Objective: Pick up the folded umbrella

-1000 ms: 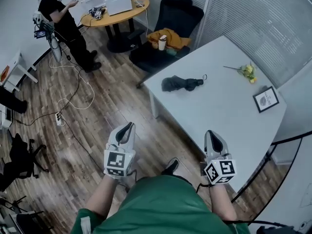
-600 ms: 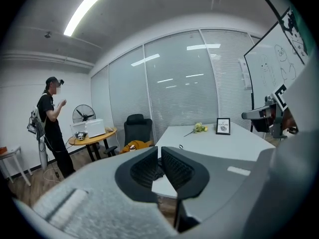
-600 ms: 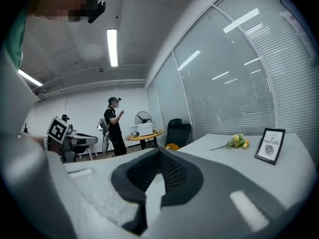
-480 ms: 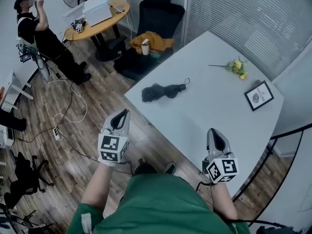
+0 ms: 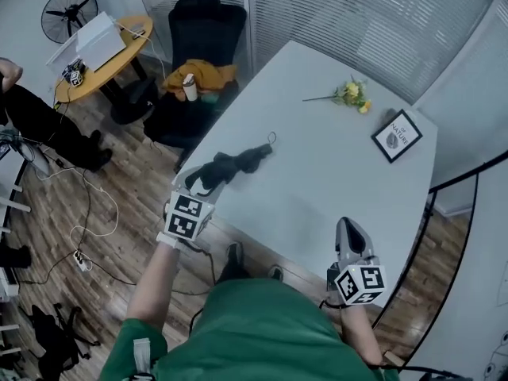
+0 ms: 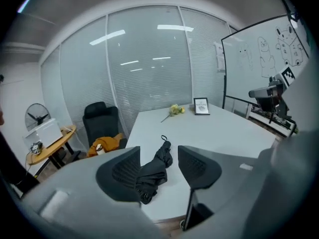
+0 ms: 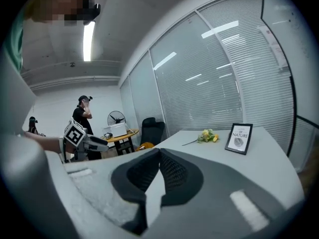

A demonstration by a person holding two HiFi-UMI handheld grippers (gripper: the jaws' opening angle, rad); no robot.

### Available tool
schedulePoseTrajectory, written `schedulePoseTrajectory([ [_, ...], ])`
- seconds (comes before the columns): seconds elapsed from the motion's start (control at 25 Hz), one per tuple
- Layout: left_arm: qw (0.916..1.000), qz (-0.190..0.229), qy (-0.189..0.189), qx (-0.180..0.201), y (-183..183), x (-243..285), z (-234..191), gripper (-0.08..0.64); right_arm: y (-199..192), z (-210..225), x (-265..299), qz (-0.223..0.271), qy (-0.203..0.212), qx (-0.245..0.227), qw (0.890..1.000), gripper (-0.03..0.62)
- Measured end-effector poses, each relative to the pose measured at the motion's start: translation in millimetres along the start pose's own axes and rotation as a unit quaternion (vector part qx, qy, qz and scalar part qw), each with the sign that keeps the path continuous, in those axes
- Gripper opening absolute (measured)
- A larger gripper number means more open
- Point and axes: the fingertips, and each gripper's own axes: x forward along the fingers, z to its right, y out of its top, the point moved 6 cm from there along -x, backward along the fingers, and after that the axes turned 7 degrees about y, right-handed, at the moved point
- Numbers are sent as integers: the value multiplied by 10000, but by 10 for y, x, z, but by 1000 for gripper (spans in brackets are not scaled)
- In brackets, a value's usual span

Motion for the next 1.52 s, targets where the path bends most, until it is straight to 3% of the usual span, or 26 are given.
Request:
schedulePoseTrajectory([
  [0.2,9948,-444,-811,427,-55,773,-312,255,77,-135,191,-4,-463,-31,9989,3],
  [0.48,9747,-1169,-1750,757,-472,1577,-273,313,41,-355,370,50,-1010,294,9944,3],
  [0.72,9513,-1806,-2072,1394,-911,1983,-145,339,-71,-523,477,-58,-1358,468,9896,3],
  [0.88,9442,-1960,-2382,1151,-1047,2135,-104,367,-110,-671,624,-169,-1367,460,9894,3],
  [1.16,9374,-2250,-2364,1217,-1141,2190,-51,367,-73,-774,910,-249,-1062,328,9935,3],
  [1.36,9402,-2282,-2130,1362,-1177,2151,4,325,80,-744,980,-173,-842,124,9962,3],
  [1.44,9421,-2318,-2065,1270,-1150,2124,-28,305,112,-692,942,-148,-823,126,9964,3],
  [1.52,9467,-2386,-1958,924,-1124,2113,-111,291,104,-608,873,-139,-837,183,9962,3],
])
